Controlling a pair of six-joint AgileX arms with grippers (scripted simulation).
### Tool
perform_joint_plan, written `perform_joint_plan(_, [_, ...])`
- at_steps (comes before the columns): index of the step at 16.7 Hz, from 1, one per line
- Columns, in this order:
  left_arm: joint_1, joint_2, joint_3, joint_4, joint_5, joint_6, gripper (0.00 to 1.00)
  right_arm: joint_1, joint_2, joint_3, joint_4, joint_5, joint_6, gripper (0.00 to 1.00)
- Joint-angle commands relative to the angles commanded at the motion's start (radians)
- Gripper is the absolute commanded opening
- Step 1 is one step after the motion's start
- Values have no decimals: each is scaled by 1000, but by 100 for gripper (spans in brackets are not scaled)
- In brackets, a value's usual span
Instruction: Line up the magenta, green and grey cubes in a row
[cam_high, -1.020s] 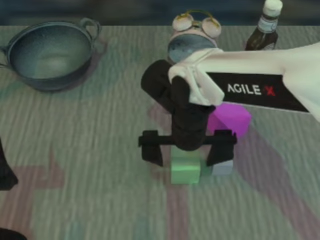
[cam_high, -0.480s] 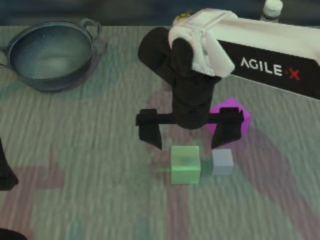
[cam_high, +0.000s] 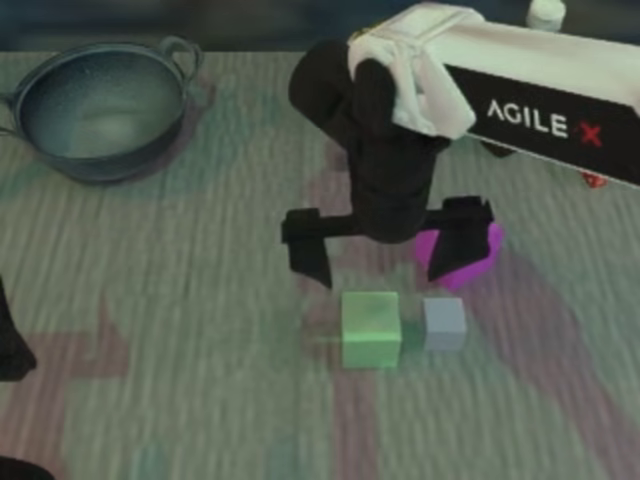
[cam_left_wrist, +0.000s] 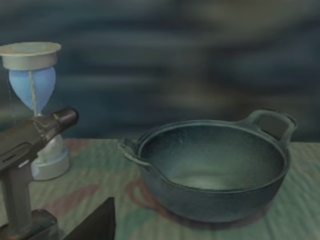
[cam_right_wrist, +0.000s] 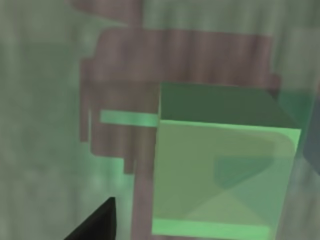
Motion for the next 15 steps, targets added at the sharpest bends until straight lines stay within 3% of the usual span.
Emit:
perform_joint_plan(10, [0, 0, 0, 0, 0, 0, 100, -218, 121, 170, -82, -9, -674, 100])
perform_joint_plan(15, [0, 0, 0, 0, 0, 0, 100, -264, 133, 208, -89, -8, -785, 100])
